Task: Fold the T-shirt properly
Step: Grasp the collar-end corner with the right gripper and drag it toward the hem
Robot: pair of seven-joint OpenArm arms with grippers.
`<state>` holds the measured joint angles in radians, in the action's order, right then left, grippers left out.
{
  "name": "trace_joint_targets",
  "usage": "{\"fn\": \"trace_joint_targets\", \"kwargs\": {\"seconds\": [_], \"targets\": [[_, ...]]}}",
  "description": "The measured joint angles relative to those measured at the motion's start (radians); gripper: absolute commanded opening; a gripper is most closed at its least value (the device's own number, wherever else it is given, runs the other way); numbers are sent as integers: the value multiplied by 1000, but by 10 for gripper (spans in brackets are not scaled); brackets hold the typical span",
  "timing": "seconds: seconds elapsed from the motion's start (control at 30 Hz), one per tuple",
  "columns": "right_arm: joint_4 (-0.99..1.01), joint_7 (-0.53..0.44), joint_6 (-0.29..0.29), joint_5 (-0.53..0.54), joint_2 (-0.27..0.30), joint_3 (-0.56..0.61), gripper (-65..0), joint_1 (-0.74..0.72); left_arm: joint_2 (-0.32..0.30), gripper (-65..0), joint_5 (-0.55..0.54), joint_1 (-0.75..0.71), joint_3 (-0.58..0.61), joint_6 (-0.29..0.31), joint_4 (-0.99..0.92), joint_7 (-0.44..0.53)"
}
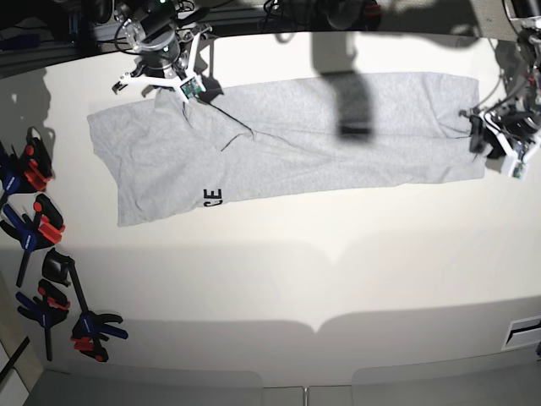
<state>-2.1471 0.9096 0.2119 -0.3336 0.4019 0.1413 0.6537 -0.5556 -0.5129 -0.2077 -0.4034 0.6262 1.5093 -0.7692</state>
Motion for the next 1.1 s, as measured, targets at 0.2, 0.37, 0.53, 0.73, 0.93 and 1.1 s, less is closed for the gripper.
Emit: {"fn": "trace_joint_targets", "kwargs": {"seconds": [0.2,0.37,0.53,0.73,0.93,1.1], "targets": [[0,0,0,0,0,0,-650,0,-7,-467,1,18,1,-1,-9,14],[0,0,0,0,0,0,-650,0,-7,-650,-3,17,1,-1,-9,22],[0,0,-1,-60,0,0,-650,0,-6,-650,-2,17,1,-1,-9,6],[0,0,-37,-118,-1,-19,-650,-11,-30,-650,-60,-15,1,77,58,7],[0,3,-40,-104,-1,-95,-650,-10,-100,-650,-82,-104,1,74,88,7],[0,1,-49,3,-3,-169,-650,-10,-141,-650,-86,-180,1,74,88,20]]}}
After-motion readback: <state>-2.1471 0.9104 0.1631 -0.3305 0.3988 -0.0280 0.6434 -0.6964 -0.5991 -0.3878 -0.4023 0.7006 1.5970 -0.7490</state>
